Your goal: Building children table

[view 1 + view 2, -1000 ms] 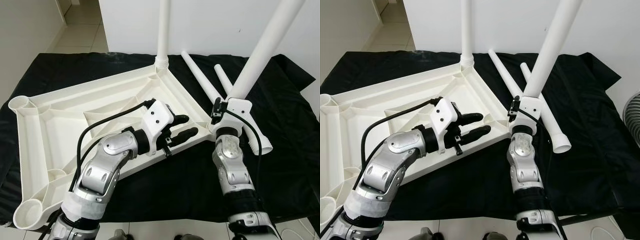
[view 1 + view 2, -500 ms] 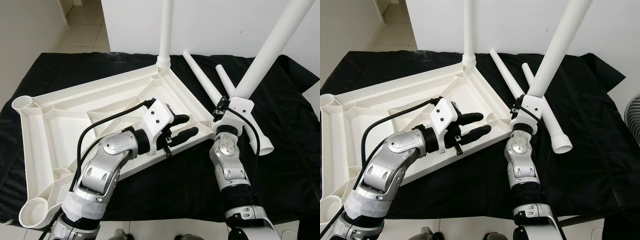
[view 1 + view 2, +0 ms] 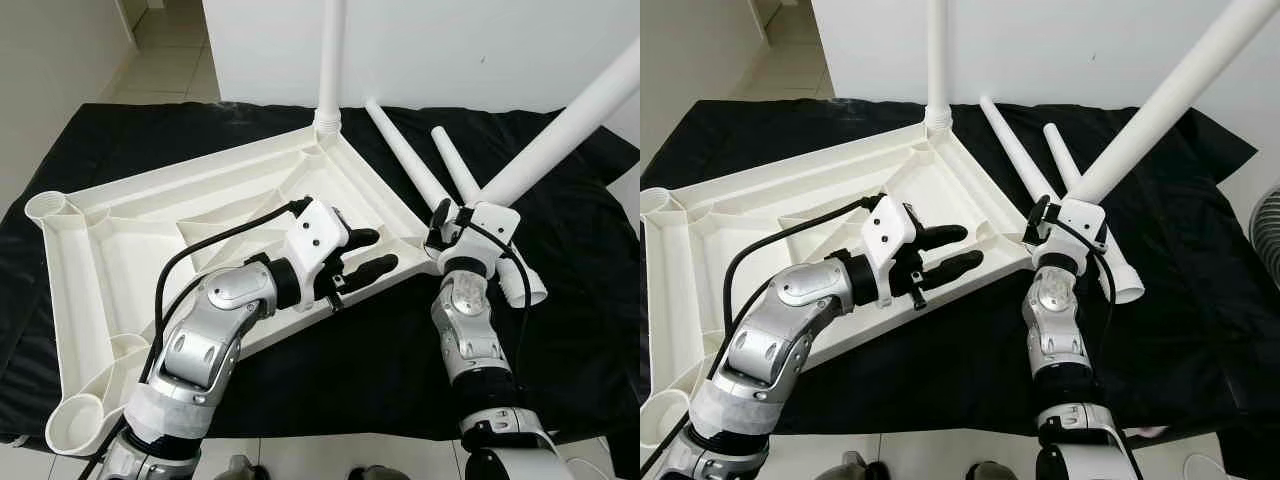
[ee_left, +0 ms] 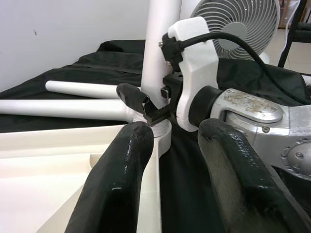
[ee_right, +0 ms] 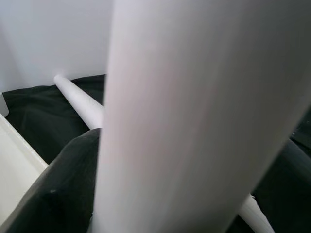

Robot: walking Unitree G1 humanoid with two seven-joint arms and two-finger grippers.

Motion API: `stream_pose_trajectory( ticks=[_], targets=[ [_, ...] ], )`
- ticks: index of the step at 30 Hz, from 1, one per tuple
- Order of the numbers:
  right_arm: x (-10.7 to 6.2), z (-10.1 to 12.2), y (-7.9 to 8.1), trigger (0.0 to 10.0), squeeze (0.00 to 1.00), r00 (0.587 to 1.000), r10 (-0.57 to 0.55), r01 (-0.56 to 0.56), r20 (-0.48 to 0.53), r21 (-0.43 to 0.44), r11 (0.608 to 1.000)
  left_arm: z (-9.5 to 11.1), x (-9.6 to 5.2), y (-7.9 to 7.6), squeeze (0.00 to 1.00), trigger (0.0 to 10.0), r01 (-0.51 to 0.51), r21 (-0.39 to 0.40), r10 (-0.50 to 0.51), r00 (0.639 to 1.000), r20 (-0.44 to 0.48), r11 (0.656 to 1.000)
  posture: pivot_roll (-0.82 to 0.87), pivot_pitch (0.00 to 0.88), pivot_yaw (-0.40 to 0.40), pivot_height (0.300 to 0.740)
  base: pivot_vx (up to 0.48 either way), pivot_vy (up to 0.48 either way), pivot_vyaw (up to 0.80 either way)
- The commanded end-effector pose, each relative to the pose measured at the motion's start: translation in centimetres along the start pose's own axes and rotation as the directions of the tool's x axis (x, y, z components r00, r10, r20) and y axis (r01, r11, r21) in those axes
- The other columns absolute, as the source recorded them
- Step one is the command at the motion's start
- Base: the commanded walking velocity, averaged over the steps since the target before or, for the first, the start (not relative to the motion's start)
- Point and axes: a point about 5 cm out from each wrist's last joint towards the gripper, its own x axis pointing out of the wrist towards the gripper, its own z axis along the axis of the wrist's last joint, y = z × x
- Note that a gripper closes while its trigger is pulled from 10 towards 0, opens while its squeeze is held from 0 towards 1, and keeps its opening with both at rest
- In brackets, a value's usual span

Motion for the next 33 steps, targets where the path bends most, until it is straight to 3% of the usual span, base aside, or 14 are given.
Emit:
stream_pose_trajectory(
  ticks=[1,2,3,9,13,15,16,17,18,19,25,27,32,33],
  targets=[
    [-0.5,-2.1,-1.1,10.0,0.1,0.995,-0.031,0.028,-0.1,-0.035,0.999,-0.2,0.1,0.2,0.0,10.0,-0.066,0.003,0.066,0.998,0.0,0.998,-0.12,0.076,0.032,0.74,0.0,0.0,0.0],
    [-0.5,-2.1,-1.1,10.0,0.1,0.995,-0.031,0.028,-0.1,-0.035,0.999,-0.2,0.1,0.2,0.0,10.0,-0.066,0.003,0.066,0.998,0.0,0.998,-0.12,0.076,0.032,0.74,0.0,0.0,0.0],
    [-0.4,-2.1,-1.0,10.0,0.0,0.995,-0.016,0.012,-0.096,-0.037,0.999,-0.2,0.1,0.2,0.0,10.0,-0.065,0.004,0.065,0.998,0.0,0.998,-0.12,0.076,0.032,0.74,0.0,0.0,0.0],
    [-0.3,-1.8,-0.3,10.0,0.0,0.995,0.077,-0.08,-0.063,-0.041,0.996,-0.1,0.1,0.2,0.0,10.0,-0.065,0.005,0.065,0.998,0.002,0.998,-0.12,0.07,0.031,0.74,0.0,0.0,0.0],
    [-0.2,-1.7,-0.1,10.0,0.0,0.966,0.255,-0.257,-0.041,-0.036,0.966,-0.1,0.1,0.2,0.0,10.0,-0.065,0.006,0.065,0.998,0.003,0.998,-0.12,0.063,0.034,0.74,0.0,0.0,0.0],
    [-0.1,-1.6,-0.2,9.1,0.0,0.953,0.301,-0.303,-0.037,-0.042,0.952,-0.1,0.1,0.2,0.0,10.0,-0.064,0.006,0.064,0.998,0.003,0.998,-0.12,0.063,0.034,0.74,0.0,0.0,0.0],
    [0.1,-1.6,-0.6,3.1,0.0,0.932,0.361,-0.363,-0.04,-0.054,0.93,-0.1,0.2,0.2,0.0,10.0,-0.062,0.007,0.062,0.998,0.004,0.998,-0.12,0.059,0.037,0.74,0.0,0.0,0.0],
    [0.1,-1.6,-0.6,3.1,0.0,0.932,0.361,-0.363,-0.04,-0.054,0.93,-0.1,0.2,0.2,0.0,10.0,-0.062,0.007,0.062,0.998,0.004,0.998,-0.12,0.059,0.037,0.74,0.0,0.0,0.0],
    [0.4,-1.5,-1.2,1.0,0.0,0.913,0.407,-0.408,-0.038,-0.075,0.91,-0.1,0.2,0.2,0.0,10.0,-0.061,0.008,0.061,0.998,0.004,0.998,-0.12,0.059,0.037,0.74,0.0,0.0,0.0],
    [0.6,-1.4,-1.6,0.0,0.0,0.899,0.437,-0.438,-0.036,-0.092,0.894,-0.1,0.2,0.2,0.0,10.0,-0.06,0.008,0.06,0.998,0.004,0.998,-0.12,0.059,0.037,0.74,0.0,0.0,0.0],
    [1.5,-0.4,-2.8,0.0,0.0,0.83,0.556,-0.554,-0.033,-0.152,0.818,-0.1,0.3,0.2,0.0,10.0,-0.055,0.007,0.055,0.998,0.006,0.998,-0.13,0.058,0.047,0.74,0.0,0.0,0.0],
    [1.5,-0.4,-2.8,0.0,0.0,0.83,0.556,-0.554,-0.033,-0.152,0.818,-0.1,0.3,0.2,0.0,10.0,-0.055,0.007,0.055,0.998,0.006,0.998,-0.13,0.058,0.047,0.74,0.0,0.0,0.0],
    [2.3,0.6,-3.3,0.0,0.0,0.711,0.698,-0.697,-0.085,-0.21,0.685,0.0,0.4,0.2,0.0,10.0,-0.052,0.007,0.052,0.999,0.01,0.999,-0.13,0.063,0.05,0.74,0.0,0.0,0.0],
    [2.3,0.6,-3.3,0.0,0.0,0.711,0.698,-0.697,-0.085,-0.21,0.685,0.0,0.4,0.2,0.0,10.0,-0.052,0.007,0.052,0.999,0.01,0.999,-0.13,0.063,0.05,0.74,0.0,0.0,0.0]
  ],
)
